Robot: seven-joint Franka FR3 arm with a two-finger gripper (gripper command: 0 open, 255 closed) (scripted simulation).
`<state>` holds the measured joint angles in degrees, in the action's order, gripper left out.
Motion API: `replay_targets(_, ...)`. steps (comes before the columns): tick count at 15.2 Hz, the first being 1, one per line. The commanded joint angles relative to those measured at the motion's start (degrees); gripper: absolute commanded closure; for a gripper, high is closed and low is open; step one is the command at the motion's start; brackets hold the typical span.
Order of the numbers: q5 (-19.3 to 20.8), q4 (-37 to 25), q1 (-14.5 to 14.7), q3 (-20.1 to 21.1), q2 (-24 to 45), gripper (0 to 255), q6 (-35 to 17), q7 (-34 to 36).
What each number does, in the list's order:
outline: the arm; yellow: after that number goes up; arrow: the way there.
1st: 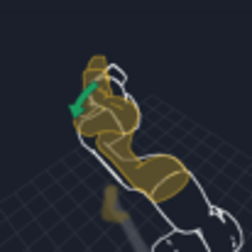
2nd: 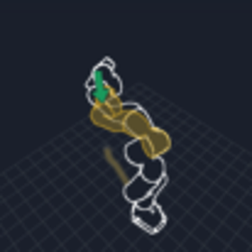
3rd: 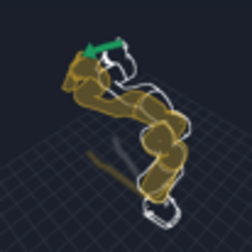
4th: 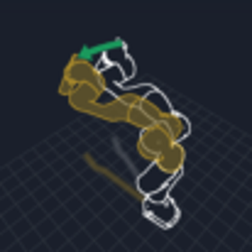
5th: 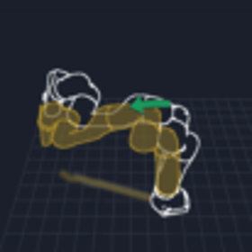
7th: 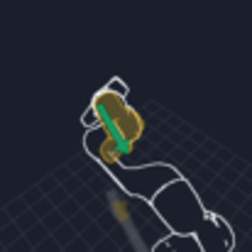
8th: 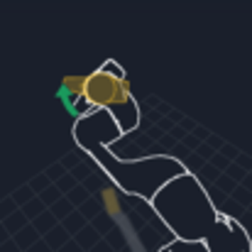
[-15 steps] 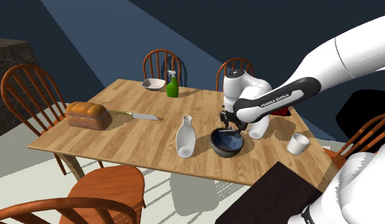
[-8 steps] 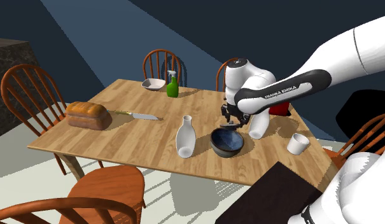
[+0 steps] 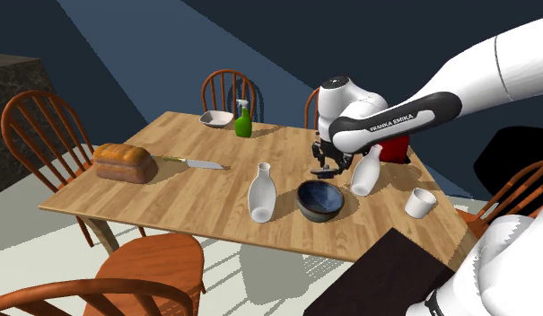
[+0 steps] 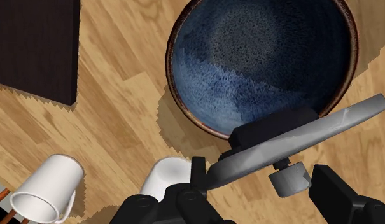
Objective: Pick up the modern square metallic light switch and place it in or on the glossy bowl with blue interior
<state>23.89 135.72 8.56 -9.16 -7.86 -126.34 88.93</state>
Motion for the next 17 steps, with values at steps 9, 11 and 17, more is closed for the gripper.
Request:
replay_targets(9,1.84,2.75,-0.42,-0.36,5.11,255,-7.59,2.89)
replay_targets(11,2.29,3.17,-0.51,-0.44,6.28,255,-9.11,3.53)
replay_targets(17,2.85,3.60,-0.62,-0.54,7.71,255,-10.90,4.30)
